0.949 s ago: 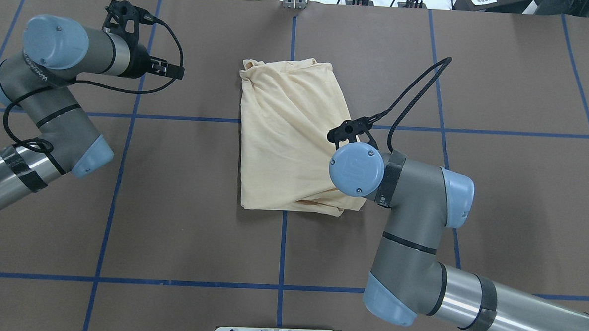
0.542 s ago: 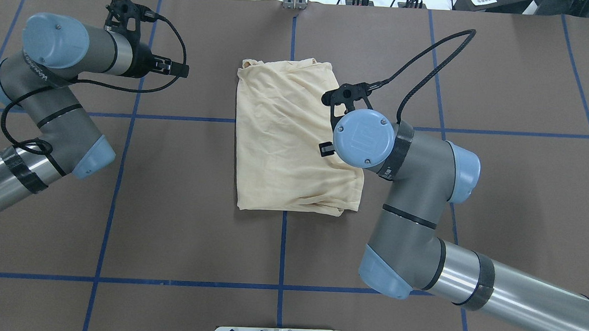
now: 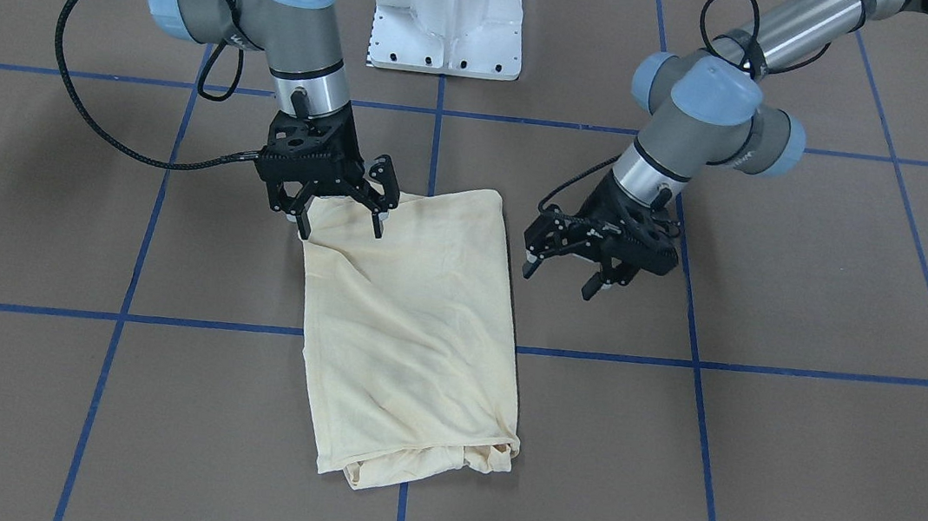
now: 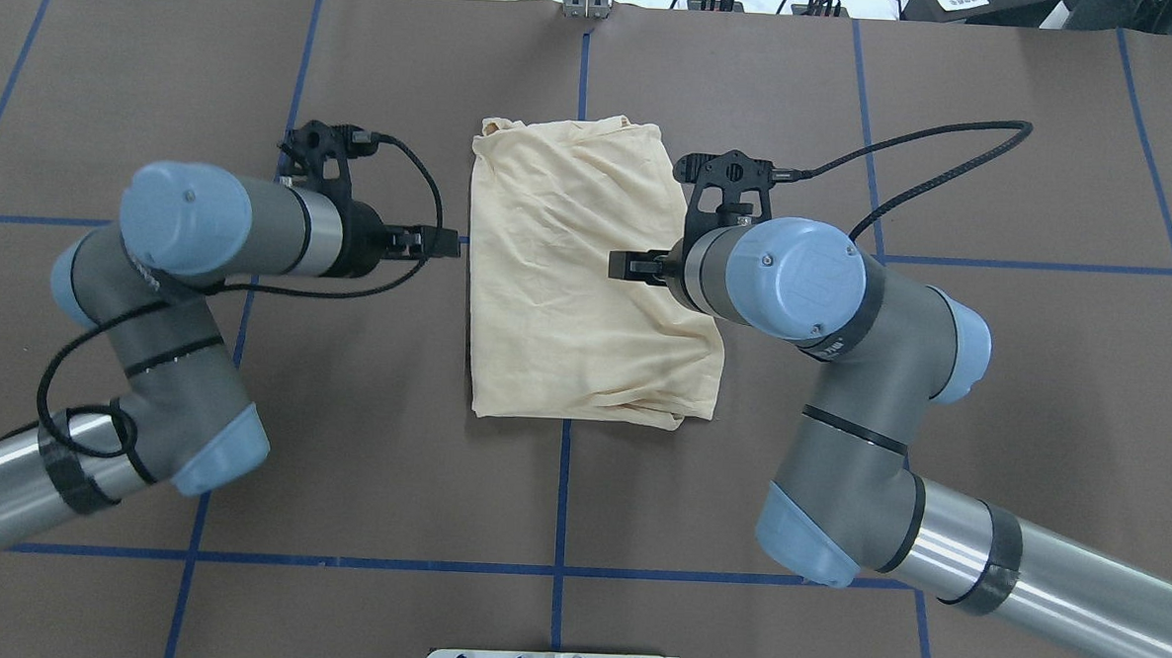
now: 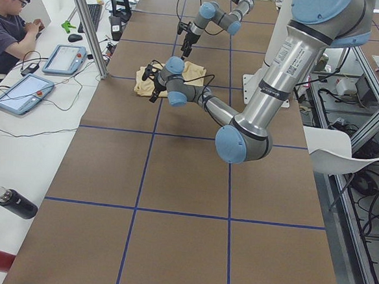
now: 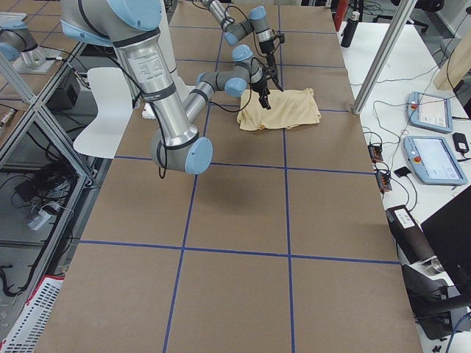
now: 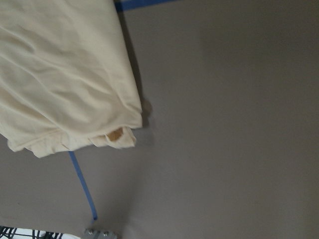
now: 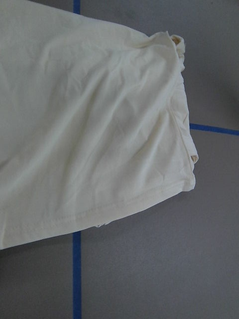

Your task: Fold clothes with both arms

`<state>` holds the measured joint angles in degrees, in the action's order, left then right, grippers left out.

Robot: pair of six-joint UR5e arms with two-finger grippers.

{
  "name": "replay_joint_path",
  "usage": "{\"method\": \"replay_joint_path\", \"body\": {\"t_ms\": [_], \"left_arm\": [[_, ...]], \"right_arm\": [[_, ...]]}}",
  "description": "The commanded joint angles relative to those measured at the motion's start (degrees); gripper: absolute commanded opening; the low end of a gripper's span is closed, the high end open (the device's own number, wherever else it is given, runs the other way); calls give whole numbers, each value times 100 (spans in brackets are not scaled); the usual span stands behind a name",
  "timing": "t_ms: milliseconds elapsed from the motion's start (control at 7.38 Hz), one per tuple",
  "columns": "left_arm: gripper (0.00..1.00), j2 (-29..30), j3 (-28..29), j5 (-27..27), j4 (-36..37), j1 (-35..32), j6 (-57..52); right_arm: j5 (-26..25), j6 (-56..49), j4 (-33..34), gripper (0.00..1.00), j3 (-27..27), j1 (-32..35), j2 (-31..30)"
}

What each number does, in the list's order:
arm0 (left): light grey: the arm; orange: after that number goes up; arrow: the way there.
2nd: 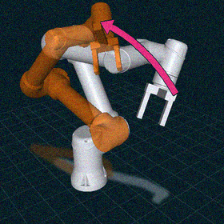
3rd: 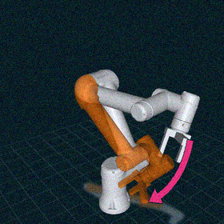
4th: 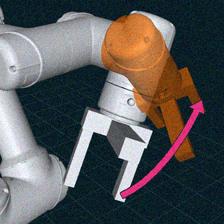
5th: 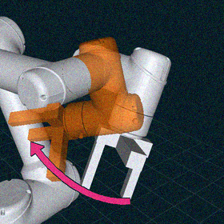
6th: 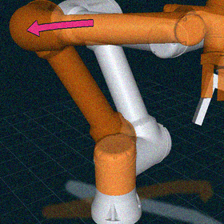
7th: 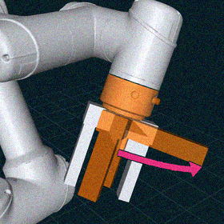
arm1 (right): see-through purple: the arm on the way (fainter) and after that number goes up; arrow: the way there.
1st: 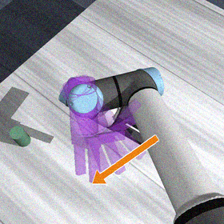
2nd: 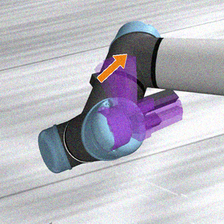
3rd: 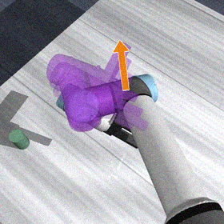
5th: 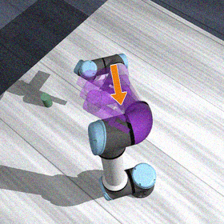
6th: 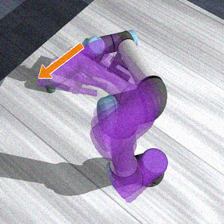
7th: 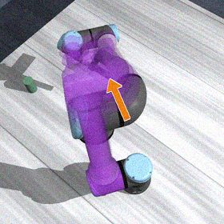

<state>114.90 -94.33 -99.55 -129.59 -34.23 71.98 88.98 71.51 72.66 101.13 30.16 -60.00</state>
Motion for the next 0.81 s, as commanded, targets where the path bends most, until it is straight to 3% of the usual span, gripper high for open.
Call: {"method": "replay_joint_path", "body": {"t_ms": [0,136,271,407,542,678], "left_arm": [[100,-100,-761,646,1352,994,788],[99,-73,-693,839,1375,1337,1087],[92,-56,-631,841,1383,1418,1108],[74,23,-587,832,1384,1419,1108],[63,102,-552,806,1366,1419,1117],[63,120,-560,788,1349,1419,1117]], "right_arm": [[93,109,-217,99,222,8,-467],[93,109,-226,100,267,8,-486],[84,109,-226,100,258,-1,-486],[76,109,-226,100,267,-1,-486],[76,109,-226,100,267,-1,-495],[76,109,-226,100,267,-1,-504]]}}
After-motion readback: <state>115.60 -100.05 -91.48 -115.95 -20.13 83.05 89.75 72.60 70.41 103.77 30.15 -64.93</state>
